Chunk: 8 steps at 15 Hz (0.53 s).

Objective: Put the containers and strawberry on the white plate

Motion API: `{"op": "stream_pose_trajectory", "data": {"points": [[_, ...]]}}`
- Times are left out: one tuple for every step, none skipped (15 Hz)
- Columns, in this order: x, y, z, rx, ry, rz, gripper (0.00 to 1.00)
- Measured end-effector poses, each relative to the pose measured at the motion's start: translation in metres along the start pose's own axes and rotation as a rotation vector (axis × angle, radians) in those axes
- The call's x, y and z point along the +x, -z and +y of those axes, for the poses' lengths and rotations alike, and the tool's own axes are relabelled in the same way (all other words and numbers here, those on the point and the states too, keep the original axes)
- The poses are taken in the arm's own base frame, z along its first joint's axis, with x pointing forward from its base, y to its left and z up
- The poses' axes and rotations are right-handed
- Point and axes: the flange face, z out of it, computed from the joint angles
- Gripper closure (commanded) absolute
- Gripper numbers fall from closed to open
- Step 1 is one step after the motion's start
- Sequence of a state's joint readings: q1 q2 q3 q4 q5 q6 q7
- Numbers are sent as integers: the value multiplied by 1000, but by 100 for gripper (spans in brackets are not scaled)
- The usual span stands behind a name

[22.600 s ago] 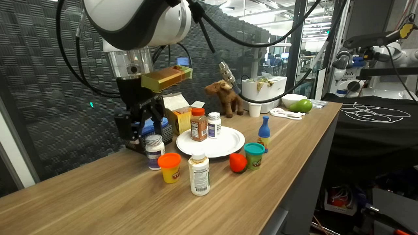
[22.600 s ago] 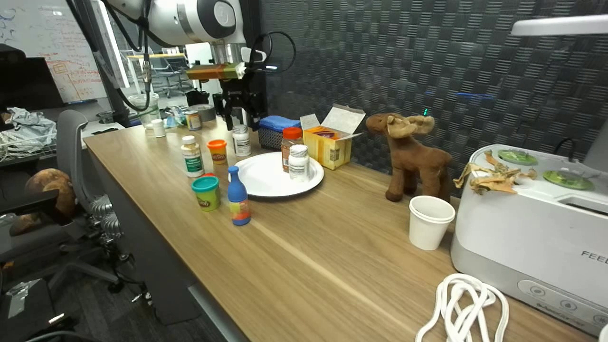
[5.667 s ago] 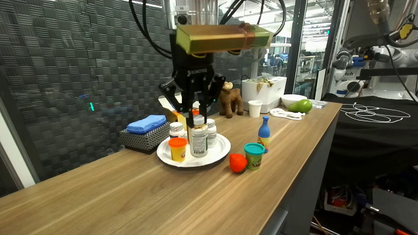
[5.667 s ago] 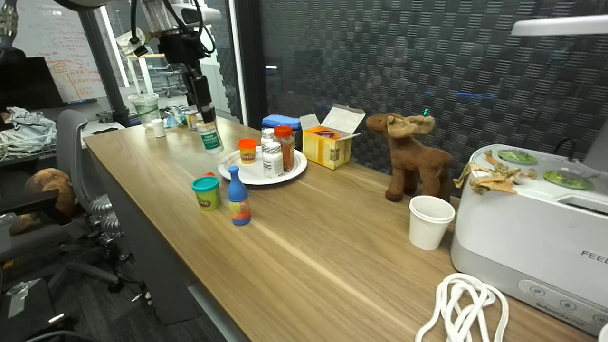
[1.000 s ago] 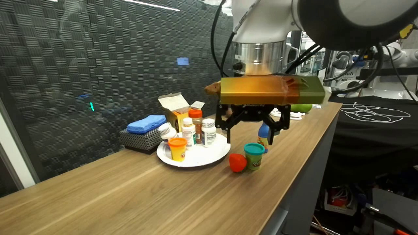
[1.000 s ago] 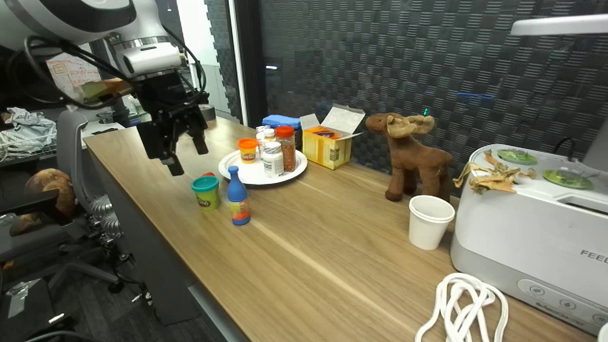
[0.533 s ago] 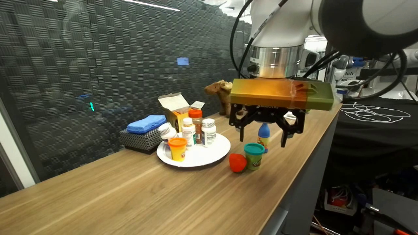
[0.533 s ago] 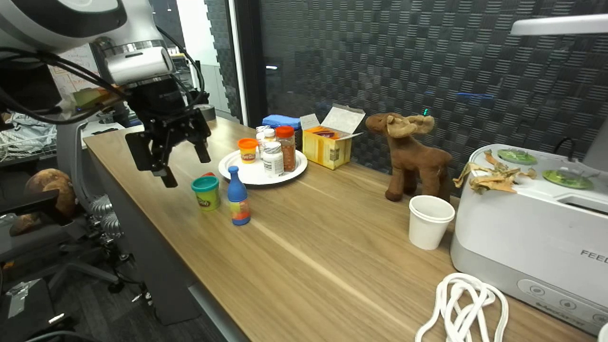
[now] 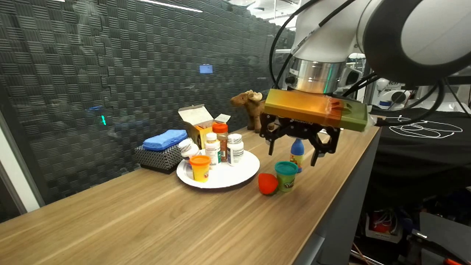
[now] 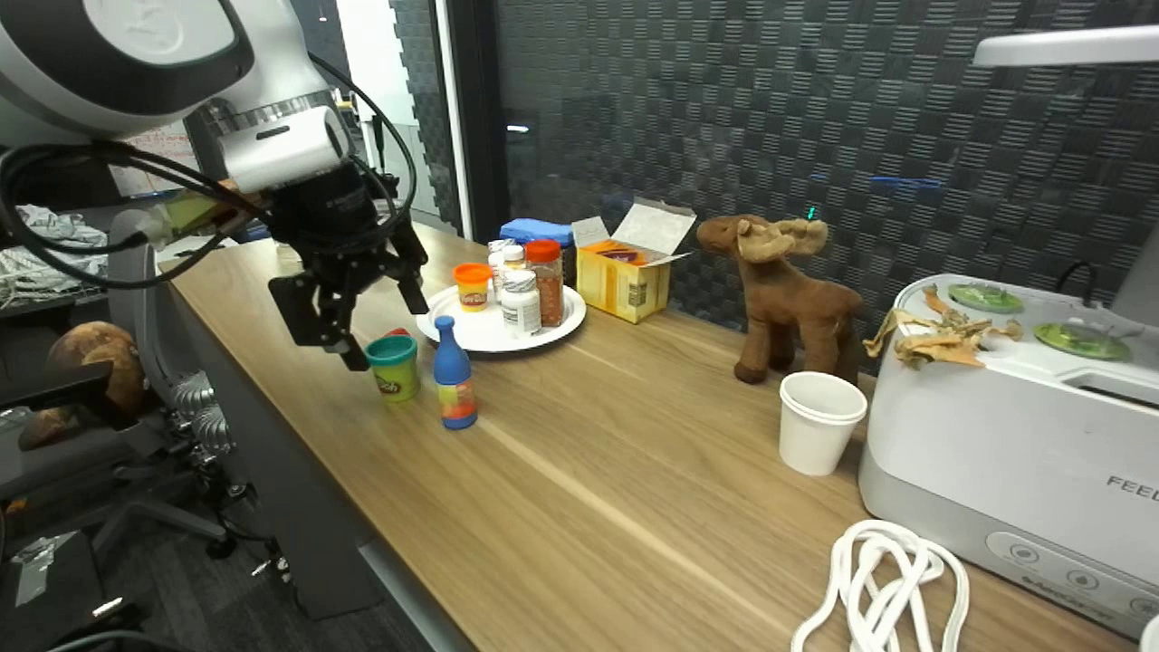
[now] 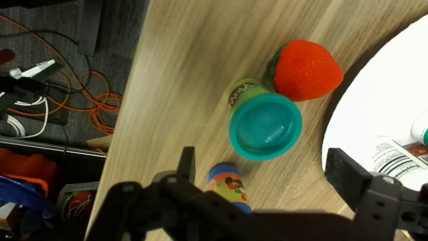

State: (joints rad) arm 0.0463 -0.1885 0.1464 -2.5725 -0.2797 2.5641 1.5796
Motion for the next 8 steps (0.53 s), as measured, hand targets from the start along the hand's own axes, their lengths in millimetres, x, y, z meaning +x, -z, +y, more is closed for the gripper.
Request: {"op": "stream_pose_trajectory", "data": {"points": [[1, -1, 0, 14, -3, -2, 0], [1, -1, 0, 27, -7, -5, 0], [1, -1, -1, 41, -12, -10, 0], [0, -2, -1, 52, -17, -17, 0], [0, -3, -2, 60, -22, -25, 0], [0, -5, -2, 65, -27, -35, 0], [0, -7, -2, 64, -31, -47, 0], [0, -9, -2, 61, -36, -59, 0]]}}
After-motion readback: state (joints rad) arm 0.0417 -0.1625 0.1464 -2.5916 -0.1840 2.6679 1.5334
